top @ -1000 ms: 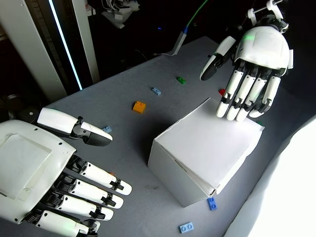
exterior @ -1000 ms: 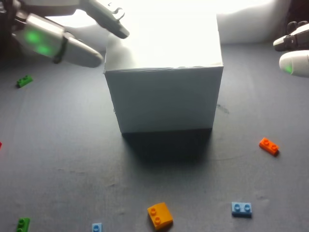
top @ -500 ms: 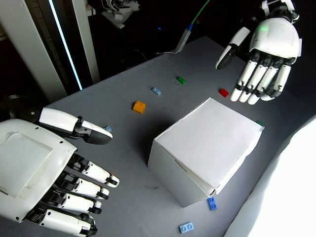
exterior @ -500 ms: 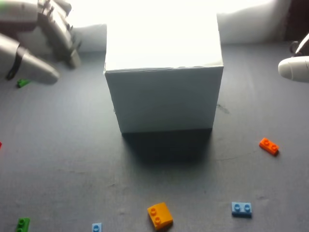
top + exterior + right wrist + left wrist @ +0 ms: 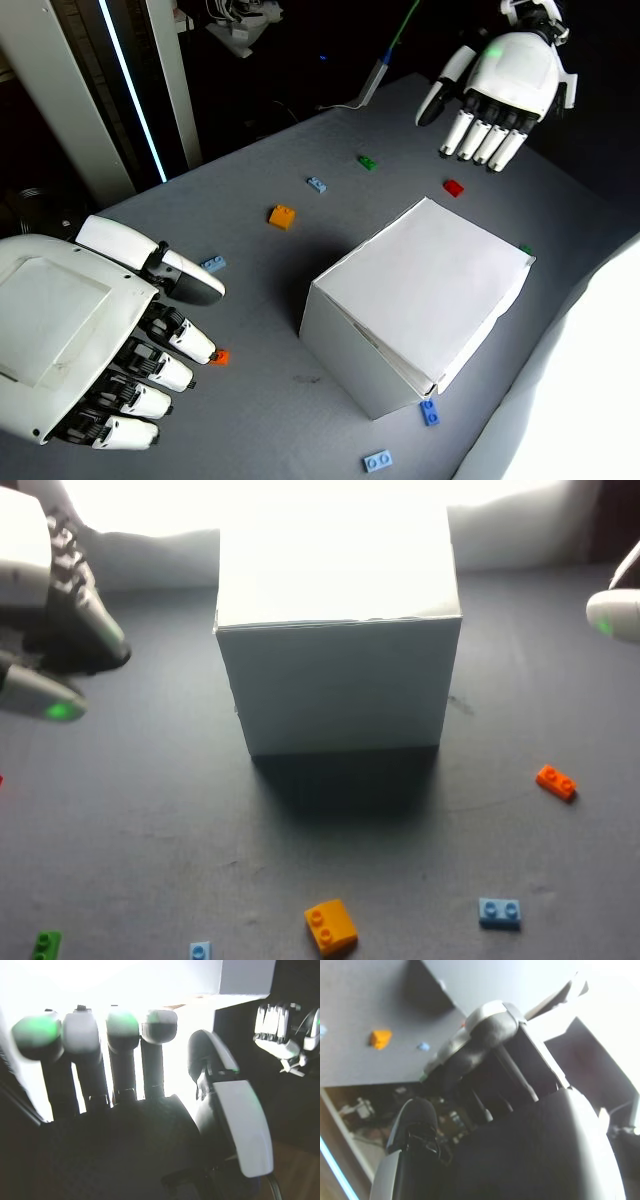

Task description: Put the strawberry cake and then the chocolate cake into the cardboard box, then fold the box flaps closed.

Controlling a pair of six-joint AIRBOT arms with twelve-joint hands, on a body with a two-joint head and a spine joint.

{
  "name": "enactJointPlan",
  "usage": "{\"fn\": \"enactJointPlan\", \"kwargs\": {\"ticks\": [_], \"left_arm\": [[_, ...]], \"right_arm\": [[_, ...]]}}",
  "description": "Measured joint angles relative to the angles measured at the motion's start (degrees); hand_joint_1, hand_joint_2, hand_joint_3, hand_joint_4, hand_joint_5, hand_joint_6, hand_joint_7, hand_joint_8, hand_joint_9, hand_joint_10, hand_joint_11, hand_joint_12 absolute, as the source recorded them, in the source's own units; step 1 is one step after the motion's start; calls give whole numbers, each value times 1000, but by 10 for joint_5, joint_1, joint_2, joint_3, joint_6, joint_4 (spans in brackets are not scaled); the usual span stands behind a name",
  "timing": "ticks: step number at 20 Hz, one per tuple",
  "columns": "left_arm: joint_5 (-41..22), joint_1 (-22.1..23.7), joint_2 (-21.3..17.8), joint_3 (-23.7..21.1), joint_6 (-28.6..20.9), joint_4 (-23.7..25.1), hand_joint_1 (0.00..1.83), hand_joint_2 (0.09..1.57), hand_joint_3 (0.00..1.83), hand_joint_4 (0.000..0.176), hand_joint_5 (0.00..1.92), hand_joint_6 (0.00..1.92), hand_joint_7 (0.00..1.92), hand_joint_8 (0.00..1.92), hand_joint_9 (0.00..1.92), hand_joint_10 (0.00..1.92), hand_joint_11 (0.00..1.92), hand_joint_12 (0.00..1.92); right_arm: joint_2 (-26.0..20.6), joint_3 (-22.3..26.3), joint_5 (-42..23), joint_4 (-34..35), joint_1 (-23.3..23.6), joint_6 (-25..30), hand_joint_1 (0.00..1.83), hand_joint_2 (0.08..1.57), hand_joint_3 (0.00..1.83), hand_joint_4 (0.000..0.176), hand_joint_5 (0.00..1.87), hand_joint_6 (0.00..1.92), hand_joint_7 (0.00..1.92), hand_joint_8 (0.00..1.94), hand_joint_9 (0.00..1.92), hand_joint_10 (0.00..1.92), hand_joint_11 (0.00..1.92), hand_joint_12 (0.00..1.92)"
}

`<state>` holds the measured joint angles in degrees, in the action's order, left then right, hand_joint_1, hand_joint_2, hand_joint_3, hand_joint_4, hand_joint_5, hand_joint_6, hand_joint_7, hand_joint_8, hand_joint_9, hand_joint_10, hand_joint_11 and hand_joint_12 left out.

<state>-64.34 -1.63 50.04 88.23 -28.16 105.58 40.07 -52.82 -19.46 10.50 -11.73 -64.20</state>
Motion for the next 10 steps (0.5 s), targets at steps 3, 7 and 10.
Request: {"fn": "enactJointPlan", "kwargs": {"ticks": [3, 7, 10], "left_arm": [[-12, 15, -25, -6, 0, 11, 171, 1441, 6, 0, 860, 1908, 1024, 1854, 1084, 1921, 994, 1921], [-20, 16, -30, -3, 0, 33, 182, 1446, 2, 0, 825, 1873, 985, 1854, 1057, 1921, 958, 1921], [-21, 26, -30, -9, -2, 40, 180, 1446, 2, 0, 829, 1853, 1009, 1785, 1056, 1921, 964, 1921]], "right_arm": [[0, 0, -1, -111, 0, 33, 28, 1488, 16, 0, 1094, 1921, 1234, 1941, 1276, 1921, 1218, 1921], [5, -1, -4, -159, 0, 36, 54, 1486, 7, 0, 1070, 1921, 1228, 1908, 1256, 1921, 1149, 1921], [9, -3, -6, -178, -8, 38, 38, 1491, 5, 0, 1046, 1912, 1215, 1869, 1239, 1921, 1130, 1921]]}}
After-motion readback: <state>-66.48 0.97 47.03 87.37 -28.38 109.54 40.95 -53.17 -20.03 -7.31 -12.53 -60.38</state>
